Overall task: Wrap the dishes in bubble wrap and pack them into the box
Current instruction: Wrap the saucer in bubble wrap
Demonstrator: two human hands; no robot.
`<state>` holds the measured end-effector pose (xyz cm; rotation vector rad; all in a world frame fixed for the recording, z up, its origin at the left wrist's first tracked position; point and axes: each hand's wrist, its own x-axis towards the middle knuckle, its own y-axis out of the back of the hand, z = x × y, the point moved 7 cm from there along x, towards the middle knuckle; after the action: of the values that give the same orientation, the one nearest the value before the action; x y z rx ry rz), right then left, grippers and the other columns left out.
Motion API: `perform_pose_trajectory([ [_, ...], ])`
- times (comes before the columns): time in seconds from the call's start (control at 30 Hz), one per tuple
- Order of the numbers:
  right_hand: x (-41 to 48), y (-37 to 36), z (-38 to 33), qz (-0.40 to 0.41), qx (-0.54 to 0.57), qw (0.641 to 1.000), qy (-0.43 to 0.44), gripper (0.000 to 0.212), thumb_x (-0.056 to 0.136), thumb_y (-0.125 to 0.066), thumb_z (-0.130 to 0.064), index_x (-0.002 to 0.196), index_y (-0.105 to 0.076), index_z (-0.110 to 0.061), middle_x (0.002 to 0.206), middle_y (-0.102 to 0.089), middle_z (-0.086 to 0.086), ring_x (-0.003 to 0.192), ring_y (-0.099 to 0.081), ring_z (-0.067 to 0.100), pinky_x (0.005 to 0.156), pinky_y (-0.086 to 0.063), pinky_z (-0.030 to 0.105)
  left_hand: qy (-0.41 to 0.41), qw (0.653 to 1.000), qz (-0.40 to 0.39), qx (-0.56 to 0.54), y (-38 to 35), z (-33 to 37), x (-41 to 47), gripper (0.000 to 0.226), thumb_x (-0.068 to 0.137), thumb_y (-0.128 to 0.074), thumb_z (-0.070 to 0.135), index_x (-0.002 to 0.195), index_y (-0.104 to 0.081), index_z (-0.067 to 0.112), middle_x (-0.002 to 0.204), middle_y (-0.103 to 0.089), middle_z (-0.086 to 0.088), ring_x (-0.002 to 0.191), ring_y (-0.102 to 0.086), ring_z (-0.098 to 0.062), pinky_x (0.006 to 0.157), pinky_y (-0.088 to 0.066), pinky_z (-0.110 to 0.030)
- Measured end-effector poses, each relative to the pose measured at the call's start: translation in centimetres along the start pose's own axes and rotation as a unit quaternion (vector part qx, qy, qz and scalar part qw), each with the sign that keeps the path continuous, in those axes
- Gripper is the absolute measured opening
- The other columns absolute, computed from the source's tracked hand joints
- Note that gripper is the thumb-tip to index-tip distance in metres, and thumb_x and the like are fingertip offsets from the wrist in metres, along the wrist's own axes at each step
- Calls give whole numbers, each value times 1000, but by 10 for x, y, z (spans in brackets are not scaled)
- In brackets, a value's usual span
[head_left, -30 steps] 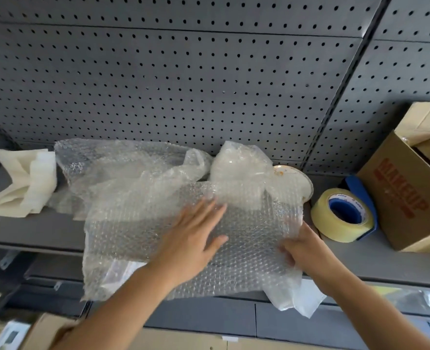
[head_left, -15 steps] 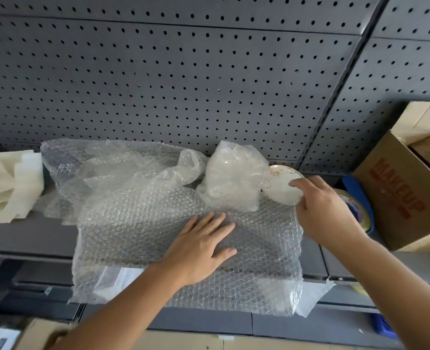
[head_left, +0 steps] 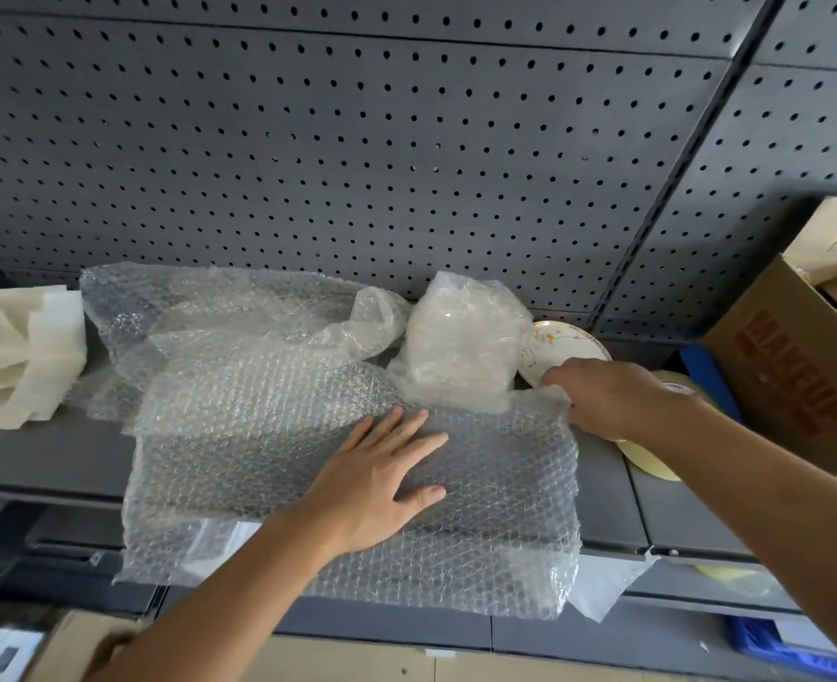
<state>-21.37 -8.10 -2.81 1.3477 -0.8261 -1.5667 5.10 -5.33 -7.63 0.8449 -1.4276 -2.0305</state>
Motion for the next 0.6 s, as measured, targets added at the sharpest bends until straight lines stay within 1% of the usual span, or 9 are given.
perform_pose_trajectory([
  [0.07, -1, 3, -3, 42, -47, 998, 2, 45, 96, -54, -23, 139, -46, -33, 128, -54, -5, 114, -61, 25, 72, -49, 37, -1, 1000, -3, 1, -1, 0, 0, 69, 97, -19, 72, 158, -2, 48, 167, 18, 14, 154, 21, -10, 127, 11, -38],
  [0.1, -1, 3, -6, 55, -66, 996, 3, 44, 95, -54, -19, 137, -48, -31, 125, -55, -4, 110, -63, 25, 69, -50, 36, -1, 1000, -5, 4, -1, 0, 0, 68, 97, -19, 72, 158, -1, 49, 167, 19, 14, 154, 21, -11, 126, 12, -38],
  [0.2, -2, 5, -14, 94, -110, 990, 5, 32, 96, -53, -18, 127, -55, -24, 116, -59, -3, 99, -67, 23, 71, -56, 36, 0, 1000, -6, 9, -1, 1, 1, 67, 96, -17, 71, 157, 1, 51, 166, 22, 13, 153, 24, -12, 125, 15, -38],
  [0.3, -6, 14, -14, 139, -115, 983, -25, 28, 96, -52, -17, 122, -58, -22, 112, -64, -5, 96, -69, 21, 66, -48, 31, 2, 1000, -8, 13, -1, 1, 1, 65, 97, -17, 70, 157, 1, 51, 166, 21, 13, 153, 23, -14, 125, 15, -39],
  [0.33, -9, 17, -11, 156, -109, 981, -38, 29, 95, -52, -15, 122, -58, -22, 111, -66, -5, 94, -69, 21, 66, -47, 31, 2, 1000, -7, 13, -1, 2, 1, 66, 97, -17, 70, 157, 0, 51, 166, 21, 12, 154, 23, -14, 126, 14, -40],
  [0.4, -14, 24, -2, 194, -81, 976, -61, 33, 92, -53, -9, 123, -58, -20, 107, -68, -2, 91, -69, 24, 67, -50, 32, 1, 1000, -7, 15, -1, 3, 1, 66, 96, -16, 70, 158, 0, 51, 167, 20, 12, 154, 22, -15, 125, 15, -40],
  [0.47, -19, 33, 8, 223, -17, 972, -77, 38, 90, -52, -2, 124, -57, -18, 102, -68, 3, 87, -68, 29, 64, -47, 34, 0, 1000, -9, 21, -2, 5, 1, 66, 97, -17, 69, 158, 1, 50, 167, 19, 12, 154, 22, -17, 124, 17, -40],
  [0.53, -26, 44, 18, 249, 48, 963, -87, 39, 90, -52, 2, 124, -59, -15, 98, -67, 7, 81, -65, 33, 62, -44, 35, 1, 1000, -11, 21, -2, 6, 1, 65, 98, -17, 68, 158, 1, 50, 167, 19, 13, 154, 22, -19, 124, 17, -43],
  [0.6, -37, 54, 23, 284, 92, 951, -84, 36, 90, -53, 4, 120, -62, -14, 92, -65, 8, 75, -63, 35, 61, -49, 38, 2, 1000, -14, 19, -3, 6, 2, 65, 98, -17, 68, 158, 2, 50, 167, 19, 13, 154, 23, -19, 125, 16, -44],
])
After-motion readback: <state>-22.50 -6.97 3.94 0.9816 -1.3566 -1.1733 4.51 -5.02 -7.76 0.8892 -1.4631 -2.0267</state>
